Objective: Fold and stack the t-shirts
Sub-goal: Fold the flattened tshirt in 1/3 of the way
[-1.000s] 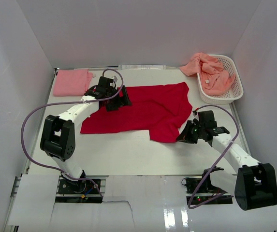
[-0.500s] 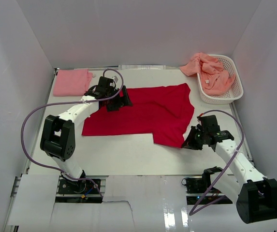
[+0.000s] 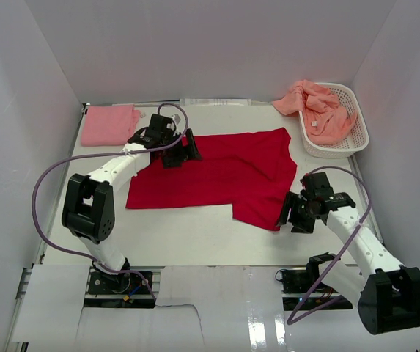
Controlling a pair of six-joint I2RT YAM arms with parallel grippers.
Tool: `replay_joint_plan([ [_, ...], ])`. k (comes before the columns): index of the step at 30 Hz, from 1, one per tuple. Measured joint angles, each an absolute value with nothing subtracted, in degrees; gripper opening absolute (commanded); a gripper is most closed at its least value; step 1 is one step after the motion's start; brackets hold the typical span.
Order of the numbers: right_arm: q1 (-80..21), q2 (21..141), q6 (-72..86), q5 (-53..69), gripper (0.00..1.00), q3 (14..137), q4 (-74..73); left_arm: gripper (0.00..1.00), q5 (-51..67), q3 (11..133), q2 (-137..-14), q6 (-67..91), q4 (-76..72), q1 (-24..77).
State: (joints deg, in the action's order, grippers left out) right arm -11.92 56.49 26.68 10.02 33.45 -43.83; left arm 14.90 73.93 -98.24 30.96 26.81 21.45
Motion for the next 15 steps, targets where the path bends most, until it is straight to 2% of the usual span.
replay_joint_plan([
  [7, -11.9, 59.5, 25.1, 8.1, 0.68, 46.2, -40.4, 0.98, 17.5, 84.2, -104.0, 30.0, 28.7, 21.5],
  [15, -11.7, 75.0, 24.8, 8.4, 0.63, 52.4, -28.4, 0.98, 19.8, 104.8, -117.7, 28.4, 31.9, 23.6],
])
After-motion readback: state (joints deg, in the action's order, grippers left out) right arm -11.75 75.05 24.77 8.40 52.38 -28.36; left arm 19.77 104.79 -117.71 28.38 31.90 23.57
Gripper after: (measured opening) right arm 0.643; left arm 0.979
